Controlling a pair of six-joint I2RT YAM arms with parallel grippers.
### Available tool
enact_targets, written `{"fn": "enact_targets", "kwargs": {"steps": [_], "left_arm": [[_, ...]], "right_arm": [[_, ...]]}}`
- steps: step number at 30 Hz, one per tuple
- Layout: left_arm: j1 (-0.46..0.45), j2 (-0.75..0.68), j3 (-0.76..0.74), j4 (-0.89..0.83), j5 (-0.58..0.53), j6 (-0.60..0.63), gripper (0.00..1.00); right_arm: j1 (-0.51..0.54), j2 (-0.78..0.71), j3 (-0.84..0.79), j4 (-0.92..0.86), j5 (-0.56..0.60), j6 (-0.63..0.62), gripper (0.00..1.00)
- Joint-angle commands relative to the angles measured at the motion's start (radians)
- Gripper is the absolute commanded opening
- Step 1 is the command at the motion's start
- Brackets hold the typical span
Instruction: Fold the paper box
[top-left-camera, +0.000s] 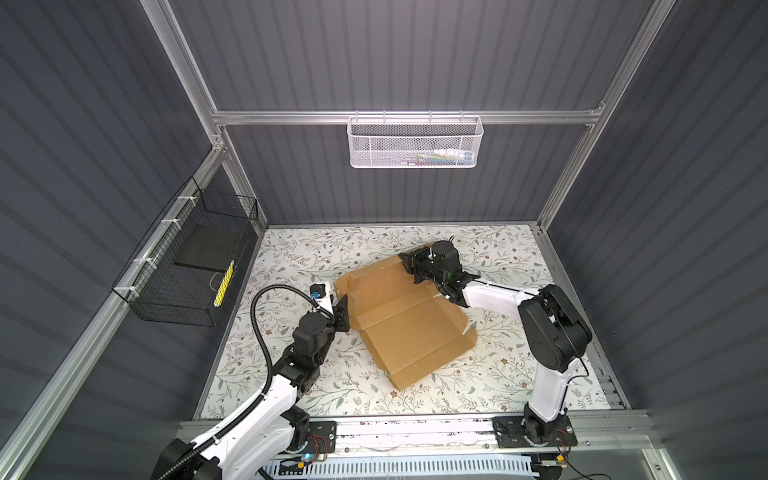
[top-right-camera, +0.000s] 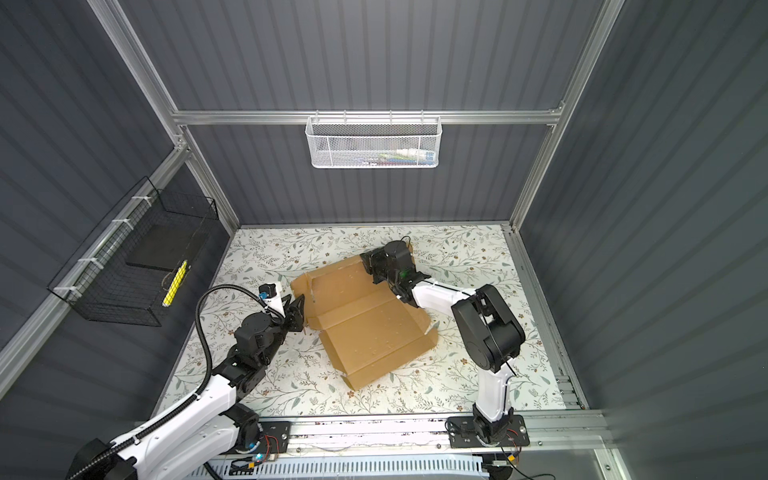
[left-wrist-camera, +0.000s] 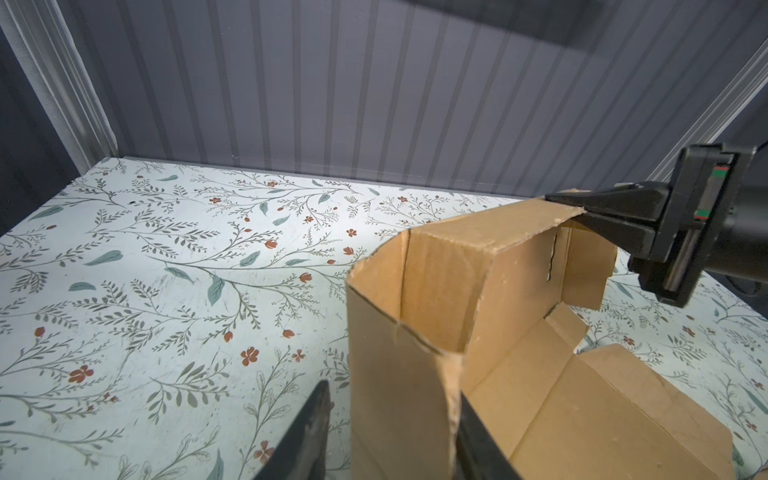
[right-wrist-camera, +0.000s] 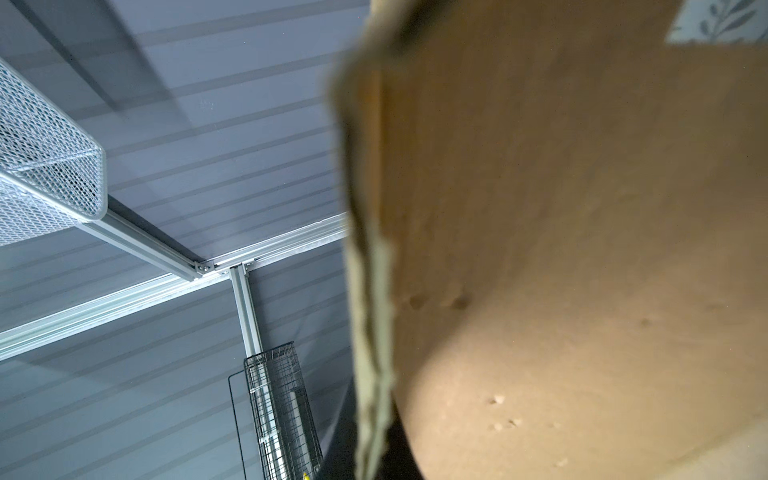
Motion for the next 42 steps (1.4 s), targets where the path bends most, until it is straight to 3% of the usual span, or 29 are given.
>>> {"fn": "enact_targets", "kwargs": {"steps": [1,18,28,42], "left_arm": [[-0.004,-0.014,0.015,-0.058,-0.023,0.005,0.46],[-0.003,0.022,0.022,-0.06,-0.118,0.058,0.62],[-0.003,-0.008,0.097,-0.123,-0.033,0.086,0.76],[-0.003,-0.084,0.177,-0.288,0.019,0.063,0.8]], "right_arm": [[0.005,0.008,-0.018,0.069,-0.032,0.009,0.04],[0.003,0.003,-0.025,0.09,-0.062,-0.016,0.03],[0.0,-0.029,-0.028,0.039,-0.048,-0.081,0.03],[0.0,-0.04,-0.003,0.006,-0.089,-0.191,0.03]]}}
